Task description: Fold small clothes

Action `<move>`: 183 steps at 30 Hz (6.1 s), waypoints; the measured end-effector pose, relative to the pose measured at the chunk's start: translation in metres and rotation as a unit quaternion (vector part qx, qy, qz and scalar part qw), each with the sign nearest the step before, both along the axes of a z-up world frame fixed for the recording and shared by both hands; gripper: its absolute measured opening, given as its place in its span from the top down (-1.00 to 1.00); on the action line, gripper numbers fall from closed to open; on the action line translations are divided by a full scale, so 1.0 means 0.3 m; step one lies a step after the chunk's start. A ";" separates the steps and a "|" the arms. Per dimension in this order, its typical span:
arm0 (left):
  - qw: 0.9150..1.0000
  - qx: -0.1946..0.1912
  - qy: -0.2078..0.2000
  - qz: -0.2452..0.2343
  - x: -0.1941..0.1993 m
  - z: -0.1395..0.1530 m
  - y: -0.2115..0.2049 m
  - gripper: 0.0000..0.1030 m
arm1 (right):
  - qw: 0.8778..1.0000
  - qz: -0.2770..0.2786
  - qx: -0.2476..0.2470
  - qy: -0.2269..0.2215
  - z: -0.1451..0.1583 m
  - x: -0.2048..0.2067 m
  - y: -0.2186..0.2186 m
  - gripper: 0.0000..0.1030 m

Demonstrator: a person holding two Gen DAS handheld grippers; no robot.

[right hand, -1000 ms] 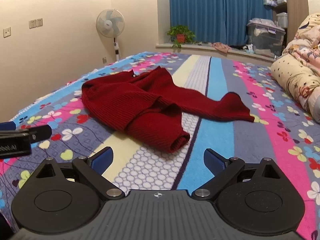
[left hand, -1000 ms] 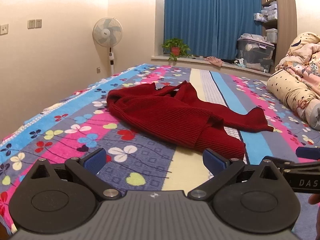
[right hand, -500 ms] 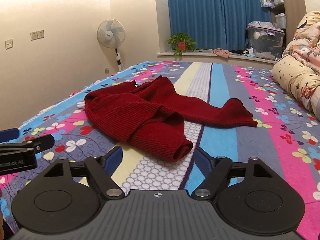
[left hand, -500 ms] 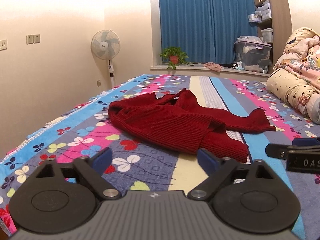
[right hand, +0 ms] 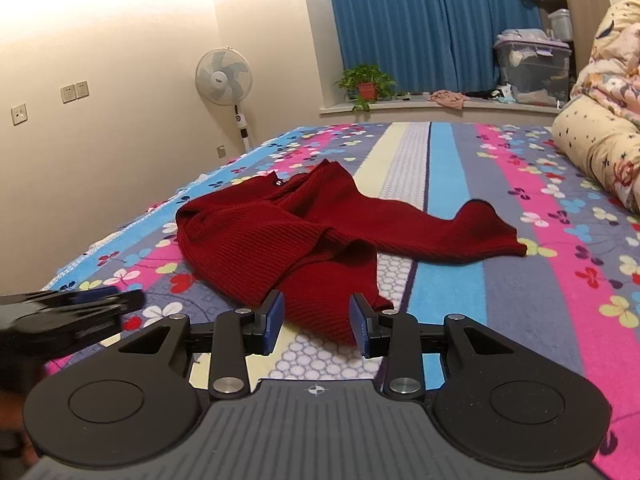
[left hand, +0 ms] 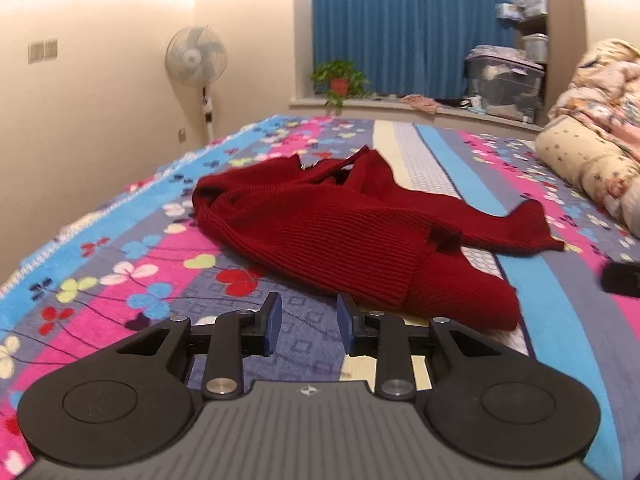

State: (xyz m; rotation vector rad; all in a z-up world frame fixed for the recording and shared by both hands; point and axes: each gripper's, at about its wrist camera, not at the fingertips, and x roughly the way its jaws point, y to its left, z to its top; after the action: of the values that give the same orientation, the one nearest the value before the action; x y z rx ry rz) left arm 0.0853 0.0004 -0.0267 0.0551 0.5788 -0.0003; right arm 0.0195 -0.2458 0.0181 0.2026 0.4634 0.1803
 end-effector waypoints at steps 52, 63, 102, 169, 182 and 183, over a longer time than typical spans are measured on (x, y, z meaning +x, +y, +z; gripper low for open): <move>0.958 -0.203 0.164 0.116 0.060 -0.051 0.902 0.37 | 0.986 -0.049 0.075 0.138 -0.223 0.380 -0.180 -0.01; 0.952 -0.201 0.203 0.107 0.125 -0.137 0.862 0.28 | 0.991 0.017 0.080 0.103 -0.376 0.563 -0.061 0.36; 0.953 -0.168 0.232 -0.098 -0.126 -0.094 0.648 0.81 | 0.966 -0.003 -0.064 0.249 -0.294 0.196 -0.268 0.87; 0.993 -0.022 0.095 -0.071 -0.020 0.056 0.340 -0.04 | 0.979 -0.031 -0.074 0.187 -0.174 0.167 -0.235 0.14; 0.995 0.013 0.047 -0.083 0.626 -0.022 -0.033 0.95 | 0.959 0.078 -0.082 0.259 -0.245 0.268 -0.114 0.83; 0.995 0.013 0.049 -0.083 0.674 -0.046 -0.071 0.89 | 0.957 0.084 -0.092 0.263 -0.252 0.270 -0.106 0.82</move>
State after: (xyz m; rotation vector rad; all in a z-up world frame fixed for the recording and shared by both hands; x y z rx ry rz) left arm 0.2874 -0.0209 -0.0406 0.1294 0.6713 -0.1575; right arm 0.1004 -0.2777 -0.0575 0.0241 1.0260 0.2501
